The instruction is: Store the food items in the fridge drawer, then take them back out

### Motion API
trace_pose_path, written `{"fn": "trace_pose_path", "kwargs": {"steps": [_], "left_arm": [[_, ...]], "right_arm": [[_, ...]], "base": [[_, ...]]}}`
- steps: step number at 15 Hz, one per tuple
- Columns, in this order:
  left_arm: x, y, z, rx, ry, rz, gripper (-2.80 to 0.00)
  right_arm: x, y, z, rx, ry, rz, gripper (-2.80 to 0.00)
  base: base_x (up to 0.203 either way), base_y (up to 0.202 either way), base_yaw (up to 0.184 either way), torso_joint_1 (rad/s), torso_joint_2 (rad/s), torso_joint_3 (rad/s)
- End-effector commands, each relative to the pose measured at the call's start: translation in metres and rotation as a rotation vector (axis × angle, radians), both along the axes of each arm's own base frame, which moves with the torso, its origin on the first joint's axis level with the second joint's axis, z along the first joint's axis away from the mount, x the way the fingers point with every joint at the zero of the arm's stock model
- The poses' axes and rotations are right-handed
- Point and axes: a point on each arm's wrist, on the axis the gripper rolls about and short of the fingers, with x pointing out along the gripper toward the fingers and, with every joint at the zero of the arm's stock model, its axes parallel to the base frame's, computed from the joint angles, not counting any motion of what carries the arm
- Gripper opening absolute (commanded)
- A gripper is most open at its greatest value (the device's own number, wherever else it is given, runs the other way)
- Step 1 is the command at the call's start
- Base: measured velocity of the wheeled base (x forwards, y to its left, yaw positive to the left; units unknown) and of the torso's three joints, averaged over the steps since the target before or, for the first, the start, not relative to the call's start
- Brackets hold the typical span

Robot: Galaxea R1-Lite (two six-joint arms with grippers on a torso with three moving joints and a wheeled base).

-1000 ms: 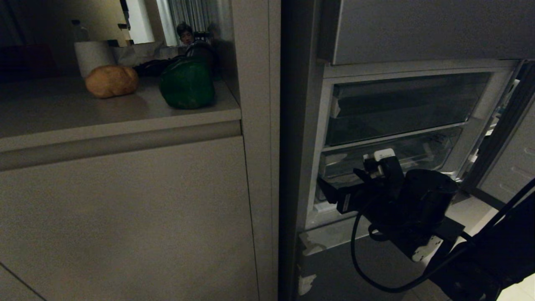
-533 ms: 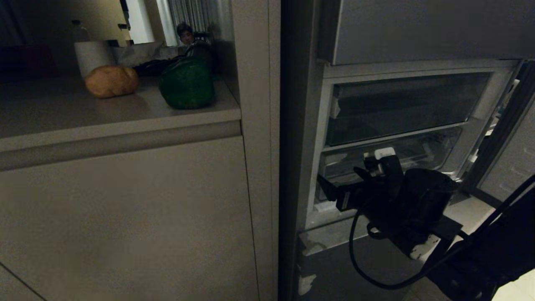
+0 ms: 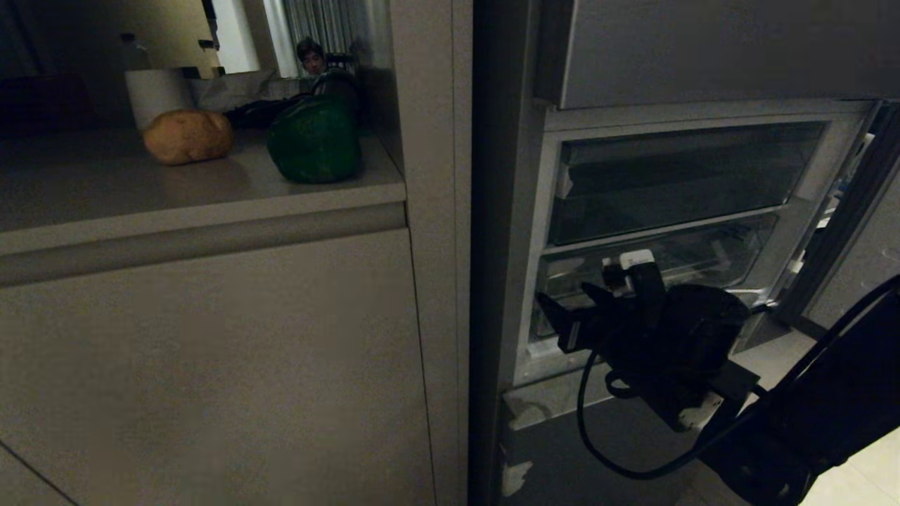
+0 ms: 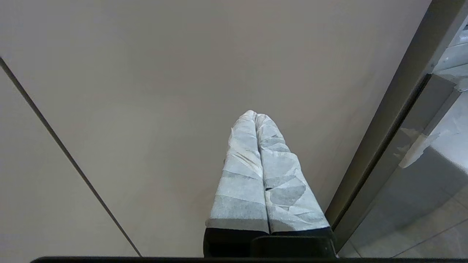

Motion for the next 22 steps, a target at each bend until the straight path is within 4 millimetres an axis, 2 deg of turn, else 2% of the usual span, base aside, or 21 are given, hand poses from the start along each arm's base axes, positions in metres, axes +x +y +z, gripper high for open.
{"fn": "trace_pose_path", "kwargs": {"steps": [1, 6, 15, 21, 22], "left_arm": [[0.000, 0.000, 0.000, -0.001, 0.001, 0.000, -2.80], [0.000, 0.000, 0.000, 0.000, 0.001, 0.001, -2.80], [0.000, 0.000, 0.000, -0.001, 0.001, 0.000, -2.80], [0.000, 0.000, 0.000, -0.001, 0.001, 0.001, -2.80], [0.000, 0.000, 0.000, -0.001, 0.001, 0.001, -2.80]], "right_arm": [[0.000, 0.011, 0.000, 0.005, -0.011, 0.022, -2.80], [-0.003, 0.019, -0.004, -0.006, -0.005, 0.004, -2.80], [-0.018, 0.008, -0.005, -0.006, 0.002, -0.024, -2.80], [-0.061, 0.000, 0.006, -0.006, 0.001, -0.005, -2.80], [-0.063, 0.001, 0.008, 0.000, -0.004, -0.004, -2.80]], "base": [[0.000, 0.000, 0.000, 0.000, 0.00, 0.000], [0.000, 0.000, 0.000, 0.000, 0.00, 0.000], [0.000, 0.000, 0.000, 0.000, 0.00, 0.000], [0.000, 0.000, 0.000, 0.000, 0.00, 0.000], [0.000, 0.000, 0.000, 0.000, 0.00, 0.000]]}}
